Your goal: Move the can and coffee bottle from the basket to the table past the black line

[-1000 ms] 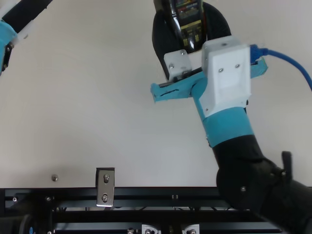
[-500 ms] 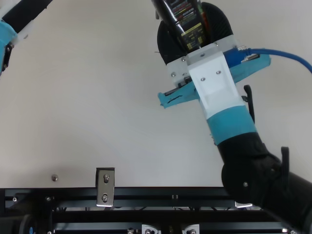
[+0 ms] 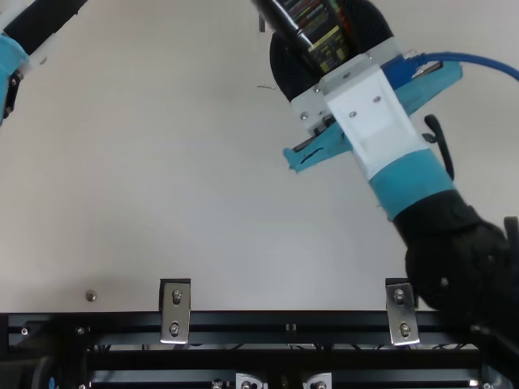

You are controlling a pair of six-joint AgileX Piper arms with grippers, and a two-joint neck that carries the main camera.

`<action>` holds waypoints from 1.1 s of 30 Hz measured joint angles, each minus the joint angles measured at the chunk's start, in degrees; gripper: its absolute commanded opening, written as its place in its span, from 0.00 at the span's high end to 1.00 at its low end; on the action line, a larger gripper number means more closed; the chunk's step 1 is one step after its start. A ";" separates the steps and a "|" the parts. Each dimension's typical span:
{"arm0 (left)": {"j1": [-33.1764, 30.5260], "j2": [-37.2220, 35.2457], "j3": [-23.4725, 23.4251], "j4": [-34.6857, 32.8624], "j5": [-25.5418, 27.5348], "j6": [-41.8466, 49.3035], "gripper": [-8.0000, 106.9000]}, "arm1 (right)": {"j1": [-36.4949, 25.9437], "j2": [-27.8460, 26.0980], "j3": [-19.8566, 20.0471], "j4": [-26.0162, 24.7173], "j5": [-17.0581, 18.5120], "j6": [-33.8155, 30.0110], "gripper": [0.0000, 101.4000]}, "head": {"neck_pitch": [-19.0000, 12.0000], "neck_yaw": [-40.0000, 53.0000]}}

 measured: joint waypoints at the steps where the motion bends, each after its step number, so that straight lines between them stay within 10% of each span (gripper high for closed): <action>1: 0.00 0.00 0.00 0.00 0.00 0.00 0.15 | -0.75 -0.05 0.05 -1.66 1.11 0.93 1.00 | 0.00 0.00; 12: 0.00 0.00 0.00 0.00 0.00 0.00 0.15 | -8.99 0.78 -0.81 -22.86 6.53 14.60 1.00 | 0.00 0.00; 21: 0.00 0.00 0.00 0.00 0.00 0.00 0.15 | -14.33 6.55 -3.32 -39.17 4.26 27.06 1.00 | 0.00 0.00; 33: 0.00 0.00 0.00 0.00 0.00 0.00 0.15 | -17.70 14.77 -9.74 -49.75 3.26 35.26 1.00 | 0.00 0.00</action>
